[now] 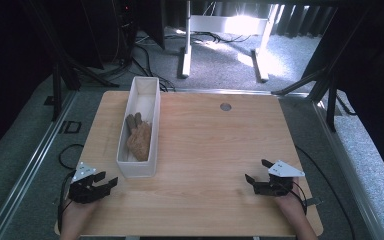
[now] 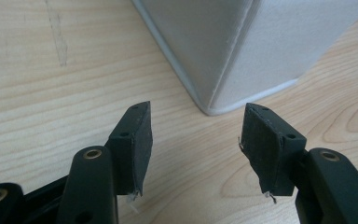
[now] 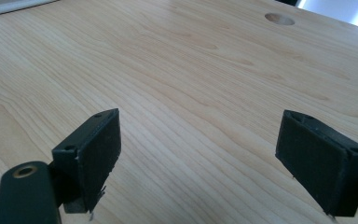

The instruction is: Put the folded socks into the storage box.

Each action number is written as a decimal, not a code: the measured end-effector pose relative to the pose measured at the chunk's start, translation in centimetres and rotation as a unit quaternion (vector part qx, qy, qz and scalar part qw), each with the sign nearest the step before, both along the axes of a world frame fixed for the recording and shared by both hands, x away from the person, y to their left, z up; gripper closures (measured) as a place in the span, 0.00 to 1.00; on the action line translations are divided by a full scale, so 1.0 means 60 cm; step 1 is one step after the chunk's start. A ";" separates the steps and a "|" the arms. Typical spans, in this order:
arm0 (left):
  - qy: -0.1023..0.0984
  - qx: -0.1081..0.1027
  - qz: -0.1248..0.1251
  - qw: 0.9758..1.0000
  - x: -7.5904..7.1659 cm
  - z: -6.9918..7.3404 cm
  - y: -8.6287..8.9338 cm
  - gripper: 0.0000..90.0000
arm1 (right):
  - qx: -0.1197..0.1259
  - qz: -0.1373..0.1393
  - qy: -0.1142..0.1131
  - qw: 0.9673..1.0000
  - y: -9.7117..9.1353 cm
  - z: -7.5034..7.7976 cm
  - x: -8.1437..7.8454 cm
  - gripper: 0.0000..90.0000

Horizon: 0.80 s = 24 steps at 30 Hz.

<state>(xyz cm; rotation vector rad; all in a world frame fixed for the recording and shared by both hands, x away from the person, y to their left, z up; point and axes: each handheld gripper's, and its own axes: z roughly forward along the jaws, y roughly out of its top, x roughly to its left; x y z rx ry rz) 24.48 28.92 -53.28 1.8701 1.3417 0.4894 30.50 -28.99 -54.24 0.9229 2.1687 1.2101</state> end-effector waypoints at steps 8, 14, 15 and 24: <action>-0.014 -0.009 0.014 1.000 -0.002 -0.013 0.009 0.47 | -0.002 -0.004 -0.005 1.000 0.000 0.000 -0.001 0.15; -0.029 -0.011 0.040 0.999 -0.006 -0.021 0.018 0.47 | -0.001 -0.006 -0.007 1.000 -0.001 -0.001 -0.001 0.15; -0.036 -0.009 0.046 0.998 -0.007 -0.021 0.019 0.47 | -0.001 -0.007 -0.007 1.000 -0.001 -0.001 -0.001 0.15; -0.089 -0.009 0.084 0.992 -0.017 -0.025 0.026 0.36 | 0.001 -0.009 -0.009 1.000 -0.003 -0.001 -0.002 0.15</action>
